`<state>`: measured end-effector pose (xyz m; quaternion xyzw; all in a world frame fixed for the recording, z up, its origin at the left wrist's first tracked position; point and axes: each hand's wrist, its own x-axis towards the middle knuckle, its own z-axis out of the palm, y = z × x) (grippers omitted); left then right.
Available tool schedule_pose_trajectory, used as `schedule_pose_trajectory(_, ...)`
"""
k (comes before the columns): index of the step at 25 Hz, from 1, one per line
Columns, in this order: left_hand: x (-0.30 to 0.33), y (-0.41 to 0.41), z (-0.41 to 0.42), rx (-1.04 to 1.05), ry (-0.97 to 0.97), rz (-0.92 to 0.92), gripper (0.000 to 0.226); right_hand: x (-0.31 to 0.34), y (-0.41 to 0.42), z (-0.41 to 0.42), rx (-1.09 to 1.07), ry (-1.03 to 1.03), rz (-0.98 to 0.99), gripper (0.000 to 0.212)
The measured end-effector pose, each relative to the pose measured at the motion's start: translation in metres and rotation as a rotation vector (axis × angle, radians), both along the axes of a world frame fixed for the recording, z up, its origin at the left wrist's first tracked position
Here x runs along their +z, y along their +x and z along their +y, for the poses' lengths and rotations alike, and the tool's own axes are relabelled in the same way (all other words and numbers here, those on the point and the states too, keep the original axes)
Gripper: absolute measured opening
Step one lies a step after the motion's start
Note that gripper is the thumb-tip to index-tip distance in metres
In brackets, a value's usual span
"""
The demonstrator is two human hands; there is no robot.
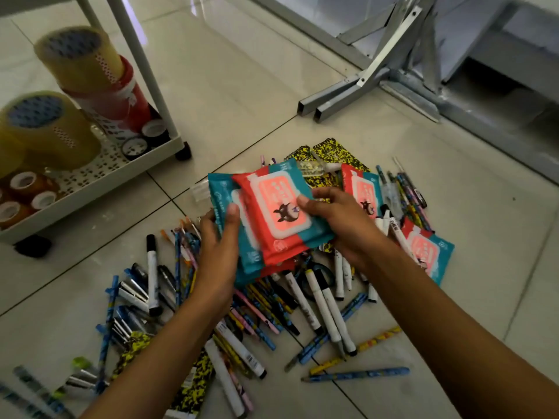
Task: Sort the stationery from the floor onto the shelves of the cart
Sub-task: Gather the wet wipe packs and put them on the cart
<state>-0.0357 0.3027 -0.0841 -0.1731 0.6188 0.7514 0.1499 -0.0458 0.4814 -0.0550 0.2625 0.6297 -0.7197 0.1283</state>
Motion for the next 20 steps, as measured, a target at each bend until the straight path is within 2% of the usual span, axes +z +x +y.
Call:
schedule_pose_trajectory(2,0.002,0.0,0.016,-0.025,0.089,-0.048,0.072,0.0,0.007,-0.004,0.048,0.036,0.04,0.015)
schedule_pose_trajectory(3,0.003,-0.001,0.019,-0.022,0.077,-0.063,0.074,-0.001,0.007,-0.002,0.083,0.137,0.081,0.014)
schedule_pose_trajectory(6,0.001,-0.003,0.028,-0.02,0.005,-0.092,0.067,-0.004,-0.002,0.035,0.129,0.661,0.126,0.025)
schedule_pose_trajectory(9,-0.002,-0.005,0.032,-0.027,-0.027,-0.114,0.067,-0.027,-0.019,0.088,0.055,1.032,-0.024,0.046)
schedule_pose_trajectory(12,0.001,-0.007,0.039,-0.046,-0.018,-0.107,0.067,-0.051,-0.029,0.11,0.125,1.098,-0.191,0.068)
schedule_pose_trajectory(16,0.007,-0.01,0.043,-0.076,-0.025,-0.097,0.079,-0.057,-0.031,0.11,0.087,1.054,-0.183,0.085)
schedule_pose_trajectory(20,0.01,-0.01,0.044,-0.092,-0.025,-0.105,0.08,-0.057,-0.029,0.108,0.098,0.987,-0.216,0.095)
